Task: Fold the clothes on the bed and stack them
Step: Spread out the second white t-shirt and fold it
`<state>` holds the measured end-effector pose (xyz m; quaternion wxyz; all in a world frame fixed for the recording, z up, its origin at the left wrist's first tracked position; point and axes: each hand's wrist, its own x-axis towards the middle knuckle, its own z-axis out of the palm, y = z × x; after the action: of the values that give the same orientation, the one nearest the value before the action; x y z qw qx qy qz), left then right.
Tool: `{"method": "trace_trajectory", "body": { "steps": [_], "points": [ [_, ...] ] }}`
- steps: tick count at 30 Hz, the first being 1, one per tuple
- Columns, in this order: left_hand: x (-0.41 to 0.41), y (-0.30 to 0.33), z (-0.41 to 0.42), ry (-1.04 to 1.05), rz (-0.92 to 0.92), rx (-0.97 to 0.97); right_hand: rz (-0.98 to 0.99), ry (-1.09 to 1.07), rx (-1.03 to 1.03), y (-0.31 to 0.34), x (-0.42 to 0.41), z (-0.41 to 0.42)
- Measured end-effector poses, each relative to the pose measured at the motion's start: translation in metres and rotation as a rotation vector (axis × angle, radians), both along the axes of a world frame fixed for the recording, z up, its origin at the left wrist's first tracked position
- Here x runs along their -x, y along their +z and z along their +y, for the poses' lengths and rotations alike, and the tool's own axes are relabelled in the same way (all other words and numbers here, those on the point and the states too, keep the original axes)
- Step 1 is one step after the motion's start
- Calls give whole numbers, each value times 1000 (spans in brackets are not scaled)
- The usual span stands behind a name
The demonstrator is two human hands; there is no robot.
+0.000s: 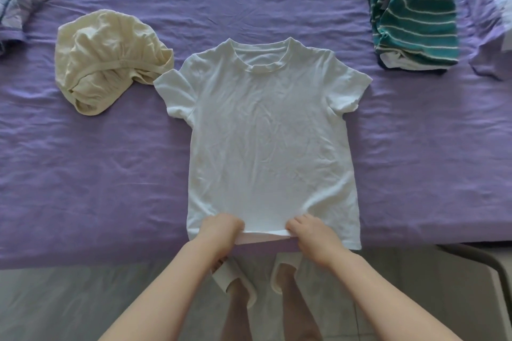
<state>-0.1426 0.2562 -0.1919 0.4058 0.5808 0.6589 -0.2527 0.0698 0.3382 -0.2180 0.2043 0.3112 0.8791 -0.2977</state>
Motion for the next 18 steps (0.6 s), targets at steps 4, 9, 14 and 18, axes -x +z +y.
{"method": "trace_trajectory", "body": {
  "steps": [4,9,14,18],
  "points": [
    [-4,8,12,4,38,88,17,-106,-85,10,1,0],
    [-10,10,20,-40,41,209,36,69,40,9,10,-1],
    [-21,14,24,-76,-47,312,-36,316,77,6,12,8],
    [-24,15,46,75,-90,172,36,232,31,6,16,32]
  ]
}}
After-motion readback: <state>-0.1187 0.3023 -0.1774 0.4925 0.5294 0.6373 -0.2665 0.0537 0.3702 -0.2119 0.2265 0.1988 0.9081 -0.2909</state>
